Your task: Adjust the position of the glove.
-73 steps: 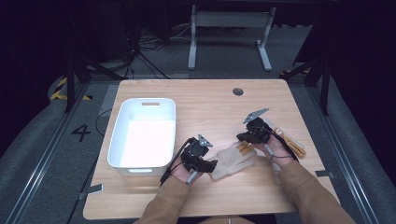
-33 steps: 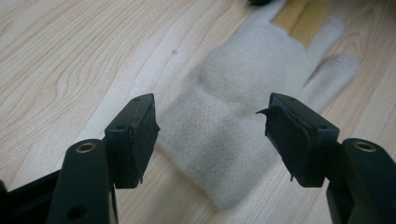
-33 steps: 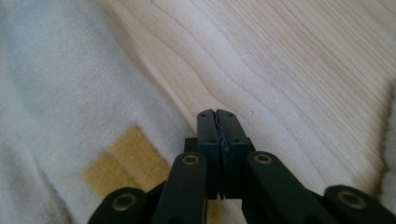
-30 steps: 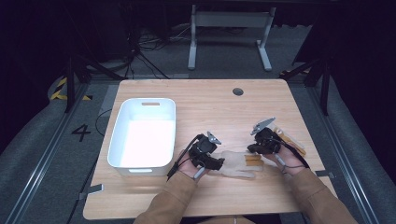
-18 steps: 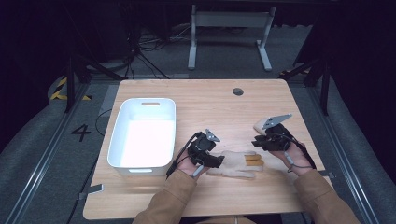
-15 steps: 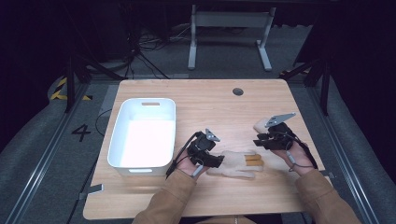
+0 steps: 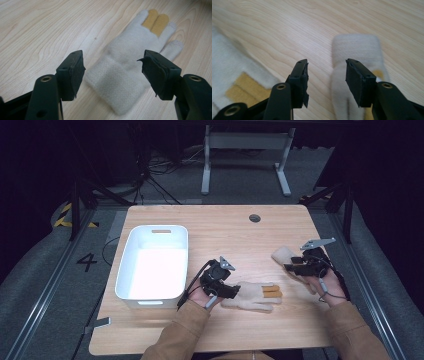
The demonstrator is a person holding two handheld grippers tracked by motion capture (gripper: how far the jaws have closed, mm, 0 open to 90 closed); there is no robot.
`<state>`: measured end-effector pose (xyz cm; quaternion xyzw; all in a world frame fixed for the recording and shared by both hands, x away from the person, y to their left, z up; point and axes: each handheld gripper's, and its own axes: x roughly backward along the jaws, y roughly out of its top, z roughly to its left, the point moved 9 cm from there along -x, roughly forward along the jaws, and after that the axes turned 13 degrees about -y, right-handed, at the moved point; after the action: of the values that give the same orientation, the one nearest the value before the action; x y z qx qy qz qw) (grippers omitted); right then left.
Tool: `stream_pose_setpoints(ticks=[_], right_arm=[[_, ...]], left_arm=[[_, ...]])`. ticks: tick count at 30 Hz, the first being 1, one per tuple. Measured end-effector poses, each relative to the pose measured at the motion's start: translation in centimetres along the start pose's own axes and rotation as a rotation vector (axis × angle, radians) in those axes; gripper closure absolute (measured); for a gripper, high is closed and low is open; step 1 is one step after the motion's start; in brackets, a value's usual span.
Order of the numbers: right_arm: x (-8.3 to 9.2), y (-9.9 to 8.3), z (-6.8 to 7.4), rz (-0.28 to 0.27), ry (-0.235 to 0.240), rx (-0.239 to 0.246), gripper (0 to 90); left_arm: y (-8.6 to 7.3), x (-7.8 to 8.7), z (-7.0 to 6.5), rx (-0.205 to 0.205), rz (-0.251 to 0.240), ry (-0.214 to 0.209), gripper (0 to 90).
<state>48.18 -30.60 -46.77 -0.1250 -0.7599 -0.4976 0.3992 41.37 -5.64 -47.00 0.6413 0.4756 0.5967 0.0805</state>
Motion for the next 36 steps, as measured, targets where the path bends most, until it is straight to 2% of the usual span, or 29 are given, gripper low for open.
stream_pose_setpoints(ticks=[3, 4, 7, 9, 10, 12, 17, 18, 22, 36], right_arm=[[0.0, -0.1, -0.6, -0.004, -0.008, -0.022, 52.2], [0.0, -0.2, -1.2, -0.008, -0.011, -0.04, 49.3], [-0.1, -0.4, -1.6, -0.001, -0.009, -0.069, 47.2], [-0.2, -0.5, -2.2, -0.003, -0.021, -0.078, 48.9], [-0.3, -0.7, -2.6, -0.001, -0.027, -0.098, 50.8], [-0.3, -0.8, -3.0, 0.002, -0.02, -0.109, 50.6], [-0.6, -1.3, -3.9, 0.013, -0.05, -0.104, 49.9], [-0.8, -1.7, -4.4, 0.031, -0.059, -0.12, 47.6], [-1.2, -2.3, -5.0, 0.046, -0.082, -0.135, 47.6], [-2.7, -3.4, -5.1, 0.1, -0.095, -0.134, 49.9]], left_arm=[[0.0, 0.0, 0.1, 0.001, 0.002, 0.003, 34.7], [0.0, 0.0, 0.2, 0.007, -0.001, 0.003, 34.7], [-0.1, 0.0, 0.3, 0.01, 0.003, 0.004, 34.7], [-0.1, 0.0, 0.3, 0.009, 0.003, 0.005, 34.7], [-0.1, 0.1, 0.3, 0.009, 0.003, 0.005, 34.7], [-0.1, 0.1, 0.3, 0.008, 0.003, 0.005, 34.7], [-0.1, 0.0, 0.3, 0.009, 0.003, 0.004, 34.7], [-0.1, 0.1, 0.4, 0.008, 0.003, 0.005, 34.7], [-0.2, 0.1, 0.4, 0.012, 0.002, 0.008, 34.6], [-0.3, -0.1, 0.4, 0.007, 0.009, 0.003, 33.5]])
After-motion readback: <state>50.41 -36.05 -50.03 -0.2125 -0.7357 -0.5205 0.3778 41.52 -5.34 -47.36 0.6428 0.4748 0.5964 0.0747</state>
